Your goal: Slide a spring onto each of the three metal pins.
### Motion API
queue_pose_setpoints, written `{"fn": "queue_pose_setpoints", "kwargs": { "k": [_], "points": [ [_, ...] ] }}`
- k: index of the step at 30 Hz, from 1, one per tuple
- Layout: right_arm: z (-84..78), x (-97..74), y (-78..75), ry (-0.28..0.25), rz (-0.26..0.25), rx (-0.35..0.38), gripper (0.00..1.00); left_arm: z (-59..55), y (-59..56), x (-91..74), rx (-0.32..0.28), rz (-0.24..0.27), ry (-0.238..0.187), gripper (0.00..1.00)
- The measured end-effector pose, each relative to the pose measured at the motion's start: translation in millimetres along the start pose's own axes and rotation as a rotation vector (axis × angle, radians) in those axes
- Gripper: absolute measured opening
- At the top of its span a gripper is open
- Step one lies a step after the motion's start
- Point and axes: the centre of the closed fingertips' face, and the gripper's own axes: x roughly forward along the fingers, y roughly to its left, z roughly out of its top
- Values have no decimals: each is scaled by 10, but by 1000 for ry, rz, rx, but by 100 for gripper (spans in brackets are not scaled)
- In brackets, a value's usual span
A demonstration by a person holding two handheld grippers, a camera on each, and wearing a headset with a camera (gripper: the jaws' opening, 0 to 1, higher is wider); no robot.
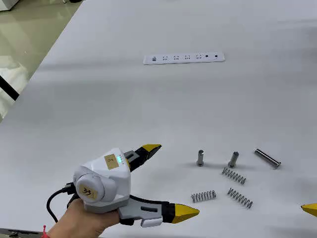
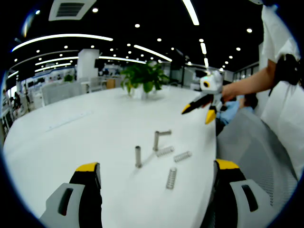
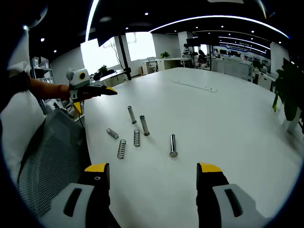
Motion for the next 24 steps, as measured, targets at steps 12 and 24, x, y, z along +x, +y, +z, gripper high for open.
{"fn": "queue_pose_setpoints", "kwargs": {
  "k": [12, 24],
  "points": [
    [19, 15, -1, -2, 2, -2, 76, -4, 8, 2, 2, 0, 2, 100],
    [37, 24, -4, 2, 4, -7, 76, -18, 3, 1, -6, 0, 1, 100]
  ]
}}
